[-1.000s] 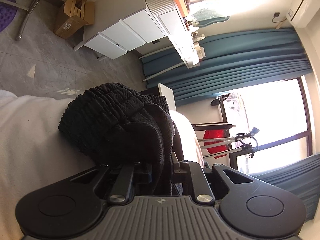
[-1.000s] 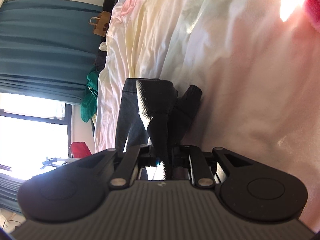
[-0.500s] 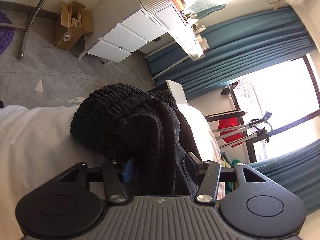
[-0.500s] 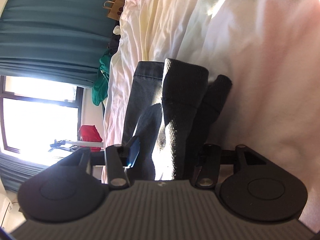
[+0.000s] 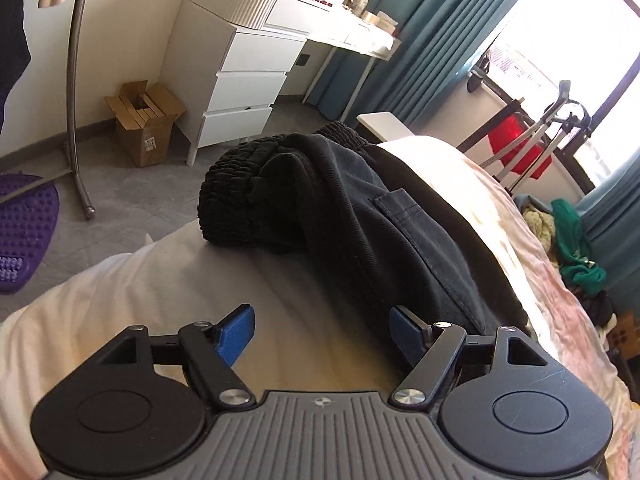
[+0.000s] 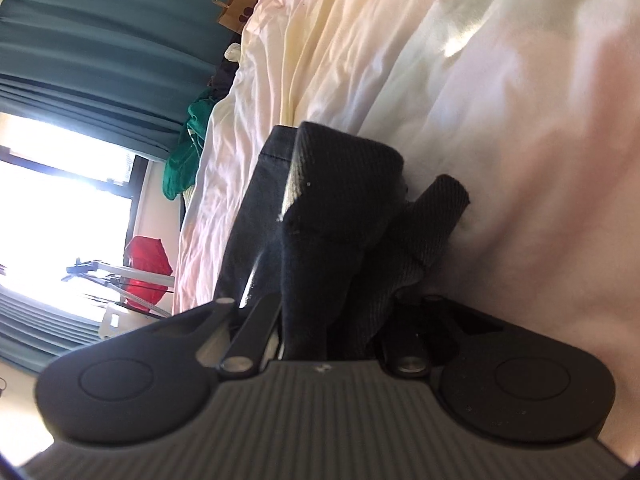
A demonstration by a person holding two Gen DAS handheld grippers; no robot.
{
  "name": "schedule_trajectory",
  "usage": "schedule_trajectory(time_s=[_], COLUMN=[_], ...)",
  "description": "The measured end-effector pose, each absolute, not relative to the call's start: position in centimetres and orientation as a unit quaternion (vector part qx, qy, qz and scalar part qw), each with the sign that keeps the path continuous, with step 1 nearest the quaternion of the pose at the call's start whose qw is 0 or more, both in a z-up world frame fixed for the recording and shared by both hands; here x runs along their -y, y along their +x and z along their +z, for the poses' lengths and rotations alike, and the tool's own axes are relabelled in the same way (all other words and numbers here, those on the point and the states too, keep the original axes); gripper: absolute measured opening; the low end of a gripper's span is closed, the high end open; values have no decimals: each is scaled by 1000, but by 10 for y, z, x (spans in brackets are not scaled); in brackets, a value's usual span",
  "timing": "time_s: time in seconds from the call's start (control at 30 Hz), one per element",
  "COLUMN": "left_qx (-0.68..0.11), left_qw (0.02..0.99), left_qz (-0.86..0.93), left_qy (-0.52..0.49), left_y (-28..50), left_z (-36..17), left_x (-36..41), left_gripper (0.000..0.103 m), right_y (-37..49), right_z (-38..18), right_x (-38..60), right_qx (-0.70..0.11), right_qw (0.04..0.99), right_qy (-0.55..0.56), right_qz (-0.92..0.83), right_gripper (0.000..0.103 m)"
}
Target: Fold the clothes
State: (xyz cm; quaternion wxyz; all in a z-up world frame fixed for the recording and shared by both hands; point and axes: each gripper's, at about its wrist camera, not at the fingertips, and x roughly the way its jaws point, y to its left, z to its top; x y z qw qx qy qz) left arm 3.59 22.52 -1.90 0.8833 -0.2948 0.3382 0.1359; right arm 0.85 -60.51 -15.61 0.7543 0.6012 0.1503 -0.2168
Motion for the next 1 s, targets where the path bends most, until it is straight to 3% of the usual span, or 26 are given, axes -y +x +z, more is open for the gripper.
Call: schedule_trajectory(time_s=[0.23,0.43,0.6,0.8,1.0], left_qx=[-294,-250,-241,-246,-264], left_qw=[921,950,965,969,960], left_qz=[155,162,91,17,-77], left_qy=[-203,-90,-56,-19,43], left_y=[30,35,50,81,115], left_z=[6,25,29,19,-27], left_x=[-191,-154,-119,-57,31], left_gripper=[76,76,76,76,76], right_y=[4,3,-2,-9,-9], right_z=[-133,-134,-141,-143,-143], right_x=[599,600,602,602,600], right_qx=[-111,-123,-126,-123,-128], right_qw=[775,777,775,776,781], right_qy=[582,574,579,578,570], right_qz=[-220,-226,-219,-219,-223], right_gripper=[9,9,9,9,9])
